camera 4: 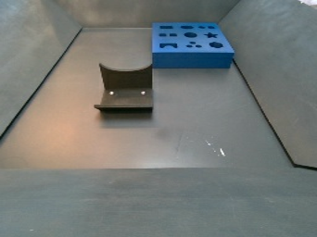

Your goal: Insert the double-square object.

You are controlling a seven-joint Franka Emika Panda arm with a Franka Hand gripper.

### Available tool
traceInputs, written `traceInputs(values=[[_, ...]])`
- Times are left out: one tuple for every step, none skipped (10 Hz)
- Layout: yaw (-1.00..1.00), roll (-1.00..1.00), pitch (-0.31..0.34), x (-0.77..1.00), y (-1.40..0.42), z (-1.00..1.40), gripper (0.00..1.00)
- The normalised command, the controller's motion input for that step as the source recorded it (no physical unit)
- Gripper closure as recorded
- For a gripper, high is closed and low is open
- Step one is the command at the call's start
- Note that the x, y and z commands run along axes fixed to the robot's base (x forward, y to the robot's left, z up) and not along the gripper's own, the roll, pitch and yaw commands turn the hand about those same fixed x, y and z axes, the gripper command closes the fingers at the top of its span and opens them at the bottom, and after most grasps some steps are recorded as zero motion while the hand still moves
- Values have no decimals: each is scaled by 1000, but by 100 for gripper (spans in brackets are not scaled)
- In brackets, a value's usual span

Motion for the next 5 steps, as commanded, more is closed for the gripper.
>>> traceInputs(values=[[-849,-197,-67,0,-63,-229,100],[-846,-199,-59,0,-66,-214,100],[-843,-199,-49,0,-66,-214,100],[-860,-47,0,0,-137,-589,100],[-871,-36,0,0,-134,-611,100]])
